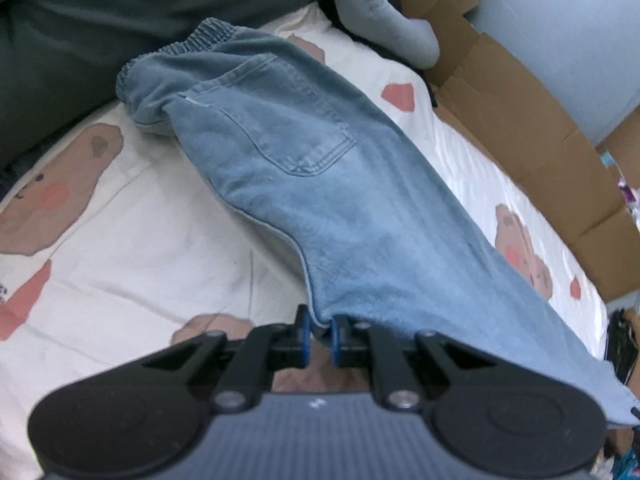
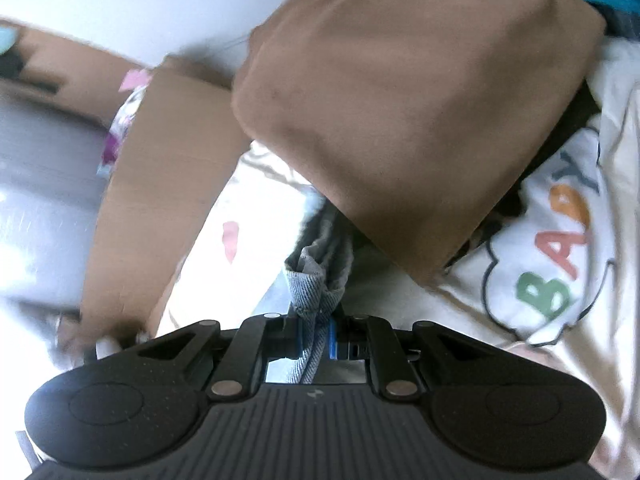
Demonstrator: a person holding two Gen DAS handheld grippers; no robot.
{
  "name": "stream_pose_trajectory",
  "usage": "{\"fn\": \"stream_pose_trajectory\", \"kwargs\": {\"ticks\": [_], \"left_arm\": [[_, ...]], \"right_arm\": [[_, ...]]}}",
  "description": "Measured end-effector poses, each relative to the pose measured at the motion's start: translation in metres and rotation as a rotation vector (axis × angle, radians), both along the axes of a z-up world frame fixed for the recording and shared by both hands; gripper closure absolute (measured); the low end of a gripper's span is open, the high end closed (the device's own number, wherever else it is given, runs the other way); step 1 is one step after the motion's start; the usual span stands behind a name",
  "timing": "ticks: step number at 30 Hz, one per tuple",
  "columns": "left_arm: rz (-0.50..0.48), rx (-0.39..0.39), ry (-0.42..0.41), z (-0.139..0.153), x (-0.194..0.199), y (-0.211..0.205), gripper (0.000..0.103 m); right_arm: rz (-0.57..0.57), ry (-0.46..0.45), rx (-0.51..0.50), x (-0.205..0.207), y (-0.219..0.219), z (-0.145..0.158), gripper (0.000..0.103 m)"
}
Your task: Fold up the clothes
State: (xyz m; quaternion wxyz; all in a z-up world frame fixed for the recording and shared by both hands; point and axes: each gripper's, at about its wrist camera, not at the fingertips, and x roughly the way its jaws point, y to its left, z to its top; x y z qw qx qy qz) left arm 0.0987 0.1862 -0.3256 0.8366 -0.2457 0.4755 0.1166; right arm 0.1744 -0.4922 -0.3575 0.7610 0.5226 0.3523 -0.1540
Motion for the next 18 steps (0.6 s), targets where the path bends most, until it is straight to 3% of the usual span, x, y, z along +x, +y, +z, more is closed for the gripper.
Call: {"fn": "stream_pose_trajectory", "kwargs": {"ticks": [1,3,6,18], "left_arm": [[-0.007,0.011,0.008,0.002,-0.001,-0.003,0.093],[-0.014,0.029,0.023,0.005,-0.004,-0.009,0.094],[-0.020,0.042,0.049,0.010,-0.007,-0.014,0.094],[-0.088,0.071,0.132,0.026,-0.026,-0.031,0.094]], "right_arm": [[-0.013,-0.007,0.012,-0.007,-0.002,-0.002,0.092],[-0.043,-0.013,0.042,-0.071,-0.019,-0.014,0.093],[-0.044,-0.004,0.056,-0.106,-0.020,-0.024,0.093],[-0.051,0.037,0.058,-0.203,-0.026,-0.037,0.093]]}}
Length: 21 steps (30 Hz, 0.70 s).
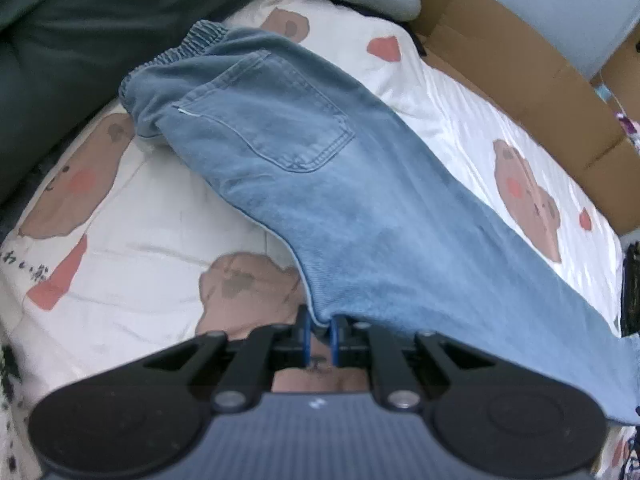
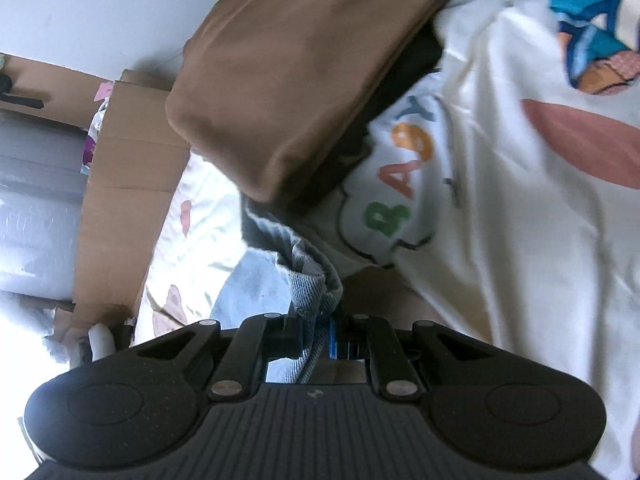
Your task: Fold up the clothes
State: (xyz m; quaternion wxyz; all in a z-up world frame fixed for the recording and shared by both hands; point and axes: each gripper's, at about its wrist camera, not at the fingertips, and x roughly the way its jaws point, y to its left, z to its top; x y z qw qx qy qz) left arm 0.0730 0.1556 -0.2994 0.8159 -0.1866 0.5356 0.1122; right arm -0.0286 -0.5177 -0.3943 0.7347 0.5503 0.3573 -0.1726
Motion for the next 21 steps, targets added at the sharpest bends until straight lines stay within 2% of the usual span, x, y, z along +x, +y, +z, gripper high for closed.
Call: {"fn": "stream_pose_trajectory", "kwargs": {"ticks": [9,21], "left_arm": [[-0.026,-0.001,0.061,-0.005,-0.027,-0.021,0.094],[-0.056,-0.008,0.110,-0.029,-0.049,-0.033,0.094]], "right_arm": [[-0.044,0.044,0.011,-0.076,-0.011,-0.012,0.093],[-0.040,0.142,-0.006,-0.125,-0.013,-0.030,0.092]]}}
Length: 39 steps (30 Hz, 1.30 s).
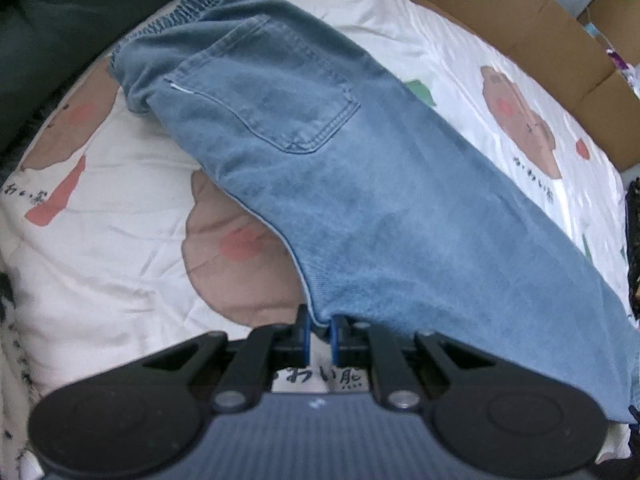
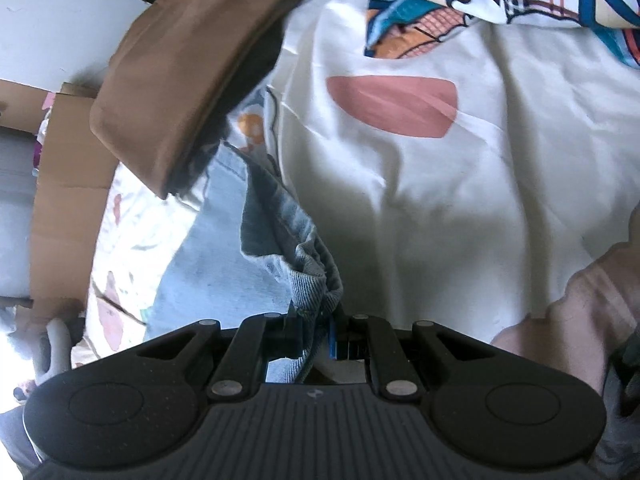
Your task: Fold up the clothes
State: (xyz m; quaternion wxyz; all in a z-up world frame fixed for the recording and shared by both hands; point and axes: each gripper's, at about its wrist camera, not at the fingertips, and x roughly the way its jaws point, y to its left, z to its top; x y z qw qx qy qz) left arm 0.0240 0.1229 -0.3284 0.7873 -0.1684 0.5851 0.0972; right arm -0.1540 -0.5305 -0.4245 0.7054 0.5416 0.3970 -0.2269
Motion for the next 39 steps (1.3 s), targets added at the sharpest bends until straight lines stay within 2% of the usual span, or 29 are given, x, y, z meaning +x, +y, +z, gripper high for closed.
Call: {"fn": "stream_pose_trajectory", "kwargs": {"ticks": [4,6,8,9,12,15,16,18,21,24,26,27,31,34,37,39], "left_arm": [[0.004,-0.003,0.015,-0.013,-0.002,0.000,0.094],[0.011,-0.007,0.019,-0.017,-0.005,0.001,0.094],[0.014,-0.013,0.019,-0.018,-0.006,0.001,0.093],[0.011,-0.016,0.019,-0.017,-0.006,0.001,0.092],[0.010,-0.032,0.019,-0.013,-0.006,0.000,0.090],[-0.004,-0.037,0.019,-0.005,-0.009,-0.003,0.089],[-0.012,-0.028,0.017,-0.001,-0.011,-0.004,0.088],[-0.030,-0.008,0.013,0.009,-0.014,-0.005,0.076],[-0.043,0.036,0.010,0.023,-0.015,-0.001,0.076],[-0.033,0.079,-0.015,0.039,-0.010,0.008,0.074],[-0.020,0.106,-0.047,0.050,-0.002,0.015,0.067],[-0.013,0.127,-0.062,0.054,0.003,0.018,0.063],[0.008,0.178,-0.118,0.061,0.031,0.029,0.062],[0.020,0.223,-0.149,0.061,0.056,0.044,0.053],[0.050,0.269,-0.176,0.056,0.082,0.061,0.052],[0.101,0.289,-0.186,0.052,0.100,0.072,0.051]], "right_arm": [[0.008,0.032,-0.002,0.002,-0.001,-0.010,0.092],[-0.010,0.058,0.039,-0.002,-0.004,-0.018,0.087],[-0.021,0.108,0.032,-0.005,-0.007,-0.018,0.084],[-0.019,0.132,0.015,-0.008,-0.008,-0.014,0.078],[-0.022,0.188,-0.043,-0.015,-0.012,-0.001,0.077],[0.004,0.166,-0.088,-0.018,-0.017,0.017,0.075],[0.018,0.154,-0.102,-0.017,-0.018,0.022,0.074],[0.058,0.129,-0.138,-0.009,-0.020,0.028,0.072],[0.135,0.090,-0.199,0.011,-0.022,0.034,0.064],[0.198,0.066,-0.240,0.030,-0.021,0.038,0.064],[0.231,0.057,-0.264,0.042,-0.020,0.040,0.063],[0.247,0.054,-0.277,0.048,-0.020,0.041,0.063],[0.305,0.051,-0.320,0.070,-0.017,0.044,0.063],[0.347,0.050,-0.341,0.087,-0.014,0.045,0.063],[0.400,0.060,-0.375,0.102,-0.011,0.045,0.061],[0.431,0.082,-0.400,0.111,-0.007,0.043,0.056]]}}
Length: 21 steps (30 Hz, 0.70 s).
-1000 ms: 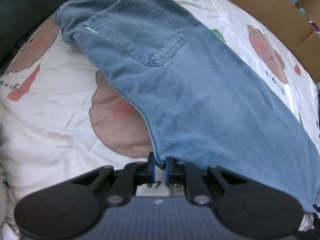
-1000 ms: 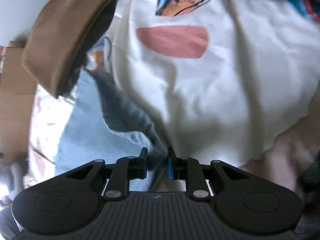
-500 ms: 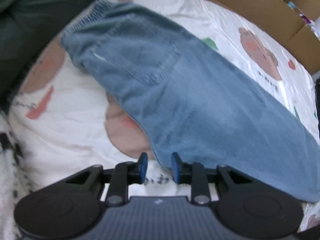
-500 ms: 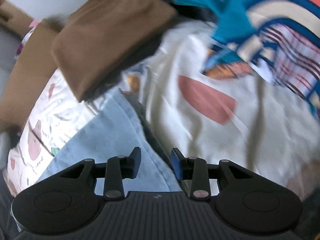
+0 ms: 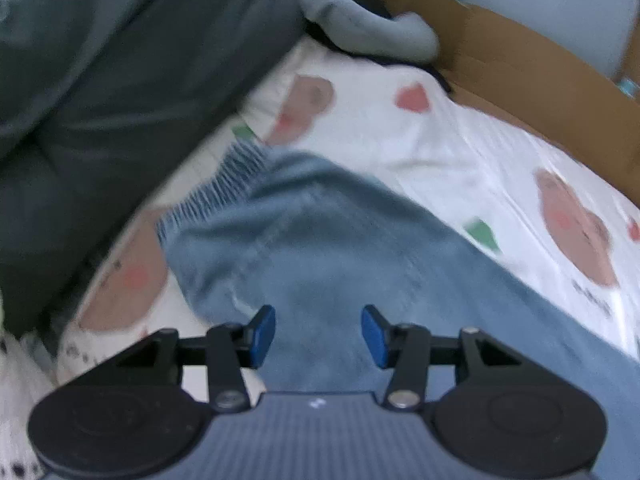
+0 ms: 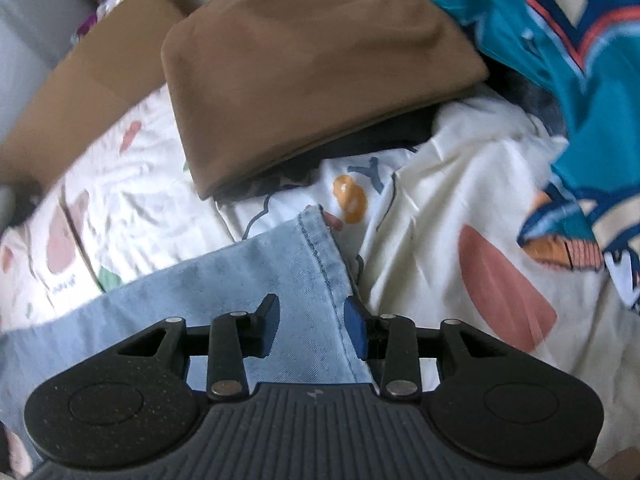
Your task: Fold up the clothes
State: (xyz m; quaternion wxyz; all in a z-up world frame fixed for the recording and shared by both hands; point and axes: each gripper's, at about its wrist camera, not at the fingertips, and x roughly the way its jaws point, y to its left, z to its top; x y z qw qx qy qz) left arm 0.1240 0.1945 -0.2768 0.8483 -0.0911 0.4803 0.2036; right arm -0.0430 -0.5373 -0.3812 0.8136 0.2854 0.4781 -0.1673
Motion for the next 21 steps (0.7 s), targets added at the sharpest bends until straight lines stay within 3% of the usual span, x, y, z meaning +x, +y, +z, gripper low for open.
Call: {"fn": "stream_pose_trajectory", "kwargs": {"ticks": [3,8,13,21], "left_arm": [[0.091,-0.034,-0.025,-0.012,0.026,0.021,0.052],[0.158,-0.042,-0.046,-0.031,0.064,0.041,0.052],[0.171,-0.052,-0.024,-0.055,0.094,0.052,0.051],[0.158,0.024,0.020,-0.089,0.118,0.073,0.051]], "right_arm": [[0.042,0.022,-0.041,0.012,0.007,-0.004,0.056],[0.134,0.035,-0.113,0.034,0.025,-0.008,0.056],[0.283,0.042,-0.157,0.061,0.050,-0.010,0.055],[0.509,0.038,-0.170,0.102,0.098,-0.018,0.053]]}}
